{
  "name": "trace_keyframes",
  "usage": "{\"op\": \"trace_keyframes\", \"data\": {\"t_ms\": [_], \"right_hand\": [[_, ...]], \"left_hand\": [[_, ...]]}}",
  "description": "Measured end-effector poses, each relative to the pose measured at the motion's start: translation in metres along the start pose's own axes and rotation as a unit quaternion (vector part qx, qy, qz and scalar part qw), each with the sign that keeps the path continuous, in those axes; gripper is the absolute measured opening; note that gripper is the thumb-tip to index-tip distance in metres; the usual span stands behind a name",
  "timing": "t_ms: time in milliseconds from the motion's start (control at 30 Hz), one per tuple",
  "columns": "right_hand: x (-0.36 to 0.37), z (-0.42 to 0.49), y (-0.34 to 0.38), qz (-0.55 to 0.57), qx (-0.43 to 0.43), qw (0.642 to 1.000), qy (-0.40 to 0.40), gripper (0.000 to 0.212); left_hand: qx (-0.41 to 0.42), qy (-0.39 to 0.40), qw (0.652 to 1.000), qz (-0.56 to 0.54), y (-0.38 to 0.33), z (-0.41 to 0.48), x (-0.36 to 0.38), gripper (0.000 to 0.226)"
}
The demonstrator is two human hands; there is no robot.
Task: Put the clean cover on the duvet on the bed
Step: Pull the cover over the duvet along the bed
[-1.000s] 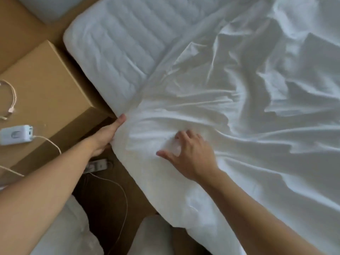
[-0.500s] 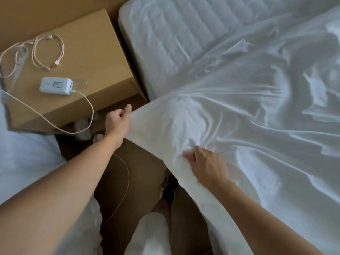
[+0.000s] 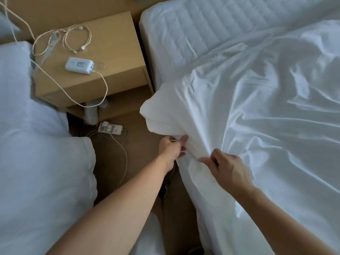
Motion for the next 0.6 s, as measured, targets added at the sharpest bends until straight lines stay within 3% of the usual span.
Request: {"op": "trace_keyframes", "data": {"t_ms": [67, 133, 267, 333, 433, 533, 600], "right_hand": [[0.012, -0.013, -0.003, 0.016, 0.014, 0.999, 0.04, 0.05], [0.024, -0.016, -0.018, 0.012, 0.076, 0.993, 0.089, 0.052], [0.037, -0.006, -0.034, -0.085, 0.117, 0.983, 0.115, 0.039], [0.044, 0.002, -0.036, -0.112, 0.125, 0.98, 0.109, 0.035], [0.058, 0.012, -0.04, -0.098, 0.163, 0.972, 0.135, 0.032], [0.069, 0.02, -0.042, -0.093, 0.209, 0.949, 0.219, 0.031], [0.071, 0.031, -0.039, -0.079, 0.203, 0.92, 0.324, 0.027]], "left_hand": [[0.032, -0.061, 0.996, -0.048, 0.002, -0.003, -0.006, 0.016], [0.056, -0.11, 0.991, -0.056, 0.001, -0.01, -0.013, 0.014], [0.122, -0.17, 0.977, 0.045, 0.0, -0.038, -0.025, 0.016], [0.171, -0.164, 0.963, 0.128, -0.003, -0.056, -0.02, 0.017], [0.223, -0.096, 0.939, 0.246, 0.001, -0.075, 0.003, 0.02], [0.258, -0.058, 0.902, 0.341, 0.004, -0.083, 0.017, 0.024], [0.274, -0.064, 0.876, 0.39, -0.006, -0.077, 0.012, 0.026]]}}
Point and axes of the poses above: each hand's wrist, its own z-axis towards the middle knuckle, its own x-axis out of the palm, y = z × x, the point moved 6 cm from there along z, towards the middle knuckle, and after that the axes turned 7 degrees about y, right-handed, at the moved point
